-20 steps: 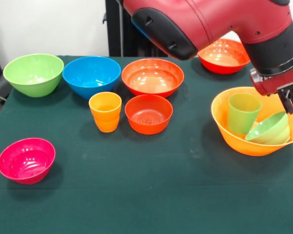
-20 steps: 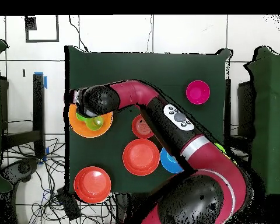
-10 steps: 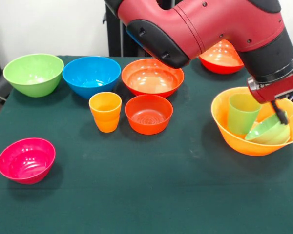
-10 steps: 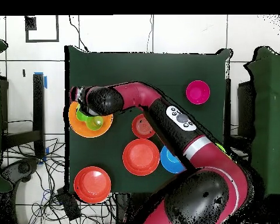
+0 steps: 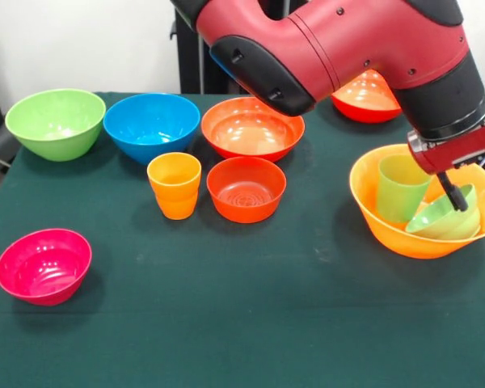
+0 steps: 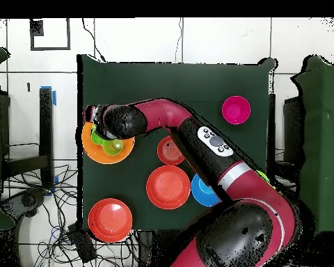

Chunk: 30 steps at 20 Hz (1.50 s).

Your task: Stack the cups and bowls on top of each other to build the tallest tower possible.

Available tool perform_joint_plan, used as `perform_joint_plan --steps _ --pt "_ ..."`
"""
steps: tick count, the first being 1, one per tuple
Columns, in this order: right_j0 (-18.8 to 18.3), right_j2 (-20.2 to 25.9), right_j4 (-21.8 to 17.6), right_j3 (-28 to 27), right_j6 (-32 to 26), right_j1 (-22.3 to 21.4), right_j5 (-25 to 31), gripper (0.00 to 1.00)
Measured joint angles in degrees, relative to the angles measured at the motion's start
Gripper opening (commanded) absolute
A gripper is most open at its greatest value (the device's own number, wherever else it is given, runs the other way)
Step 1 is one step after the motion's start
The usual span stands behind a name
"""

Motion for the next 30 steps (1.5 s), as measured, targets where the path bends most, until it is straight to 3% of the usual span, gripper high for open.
perform_joint_plan --steps 8,19,30 --pt "-0.2 0.1 0.0 0.7 0.0 -1.3 0.0 1.0" --pt "-1.4 0.1 0.2 6.6 0.0 -7.0 0.0 1.0" --pt "-4.6 -0.8 -2.3 10.2 0.0 -4.8 0.0 1.0"
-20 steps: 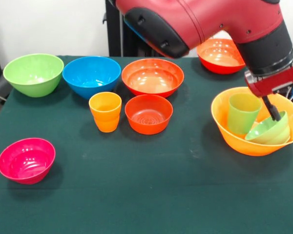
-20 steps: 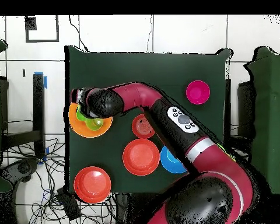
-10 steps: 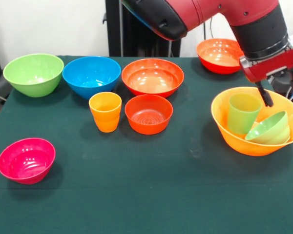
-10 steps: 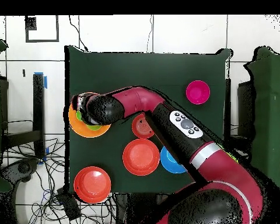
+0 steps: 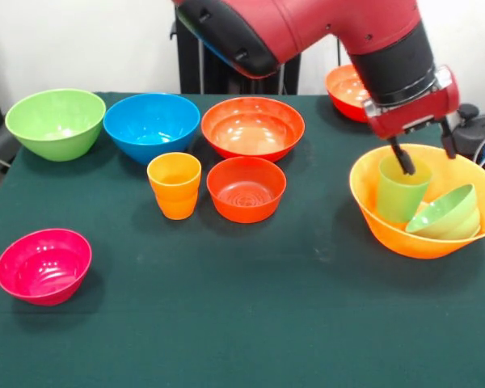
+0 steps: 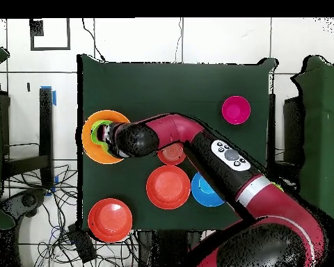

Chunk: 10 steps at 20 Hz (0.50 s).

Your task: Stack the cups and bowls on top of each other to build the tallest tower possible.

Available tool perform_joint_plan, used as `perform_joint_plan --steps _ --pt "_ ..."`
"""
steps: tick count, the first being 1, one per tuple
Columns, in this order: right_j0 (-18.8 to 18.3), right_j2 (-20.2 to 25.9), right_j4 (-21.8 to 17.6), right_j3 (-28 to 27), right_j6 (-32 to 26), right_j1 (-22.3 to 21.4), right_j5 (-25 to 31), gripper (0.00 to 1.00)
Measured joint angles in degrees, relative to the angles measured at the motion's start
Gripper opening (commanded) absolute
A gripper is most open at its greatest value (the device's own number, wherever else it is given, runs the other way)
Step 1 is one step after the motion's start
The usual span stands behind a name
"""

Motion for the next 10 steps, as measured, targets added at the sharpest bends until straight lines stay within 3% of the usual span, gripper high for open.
perform_joint_plan --steps 6,10 --pt "-0.9 -0.8 -2.9 0.2 0.0 3.6 -1.1 1.0" --pt "-1.5 -0.9 -3.8 0.0 0.0 6.0 -6.1 1.0"
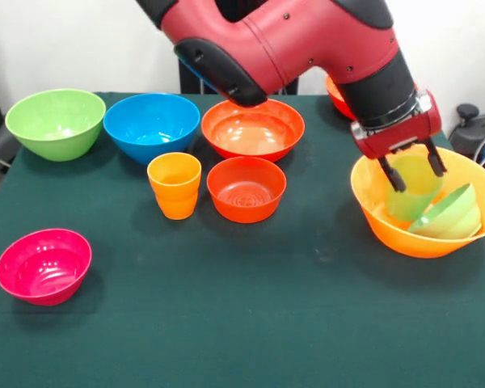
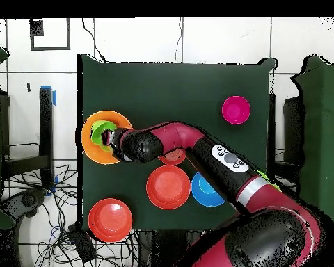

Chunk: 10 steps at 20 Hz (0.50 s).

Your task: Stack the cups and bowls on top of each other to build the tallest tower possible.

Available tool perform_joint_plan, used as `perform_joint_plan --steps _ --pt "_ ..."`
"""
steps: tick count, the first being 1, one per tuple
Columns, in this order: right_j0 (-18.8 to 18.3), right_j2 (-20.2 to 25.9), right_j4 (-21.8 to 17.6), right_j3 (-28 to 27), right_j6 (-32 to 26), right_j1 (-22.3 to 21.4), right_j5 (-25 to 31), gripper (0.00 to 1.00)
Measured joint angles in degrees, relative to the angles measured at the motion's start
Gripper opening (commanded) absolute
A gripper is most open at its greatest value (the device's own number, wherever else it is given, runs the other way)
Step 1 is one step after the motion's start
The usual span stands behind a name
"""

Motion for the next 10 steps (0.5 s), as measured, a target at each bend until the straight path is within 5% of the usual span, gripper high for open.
perform_joint_plan --steps 10 --pt "0.1 -0.5 -0.2 0.0 0.0 5.1 -3.5 1.0"
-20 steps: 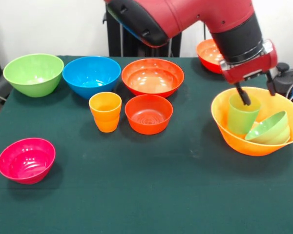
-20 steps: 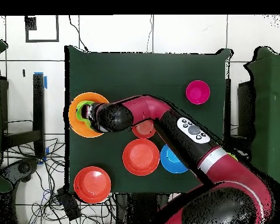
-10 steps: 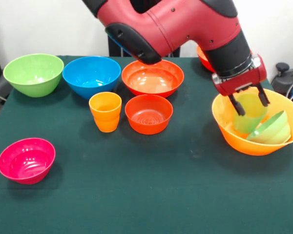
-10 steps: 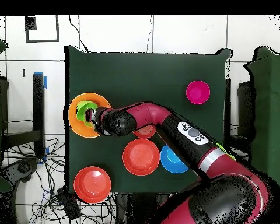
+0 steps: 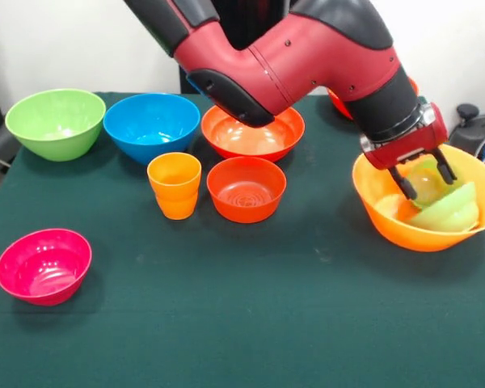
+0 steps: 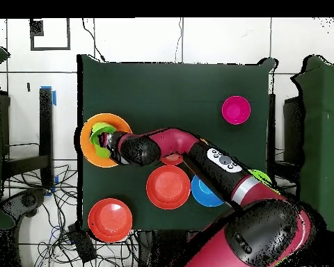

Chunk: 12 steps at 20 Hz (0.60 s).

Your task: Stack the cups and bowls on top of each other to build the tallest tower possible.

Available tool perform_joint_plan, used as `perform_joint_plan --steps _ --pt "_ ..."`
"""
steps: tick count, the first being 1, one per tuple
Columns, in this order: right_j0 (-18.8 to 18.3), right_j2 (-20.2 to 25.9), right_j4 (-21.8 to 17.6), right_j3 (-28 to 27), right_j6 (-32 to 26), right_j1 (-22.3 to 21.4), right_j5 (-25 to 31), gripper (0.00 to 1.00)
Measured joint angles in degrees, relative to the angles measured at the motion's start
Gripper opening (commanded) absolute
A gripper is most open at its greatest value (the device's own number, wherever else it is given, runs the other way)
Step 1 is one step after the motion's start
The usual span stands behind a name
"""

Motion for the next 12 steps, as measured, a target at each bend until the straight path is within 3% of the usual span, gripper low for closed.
perform_joint_plan --steps 1,12 --pt "0.3 -0.4 -0.1 0.0 0.0 0.7 0.0 0.0" --pt "1.8 -1.9 0.0 0.0 0.0 1.4 0.0 0.0"
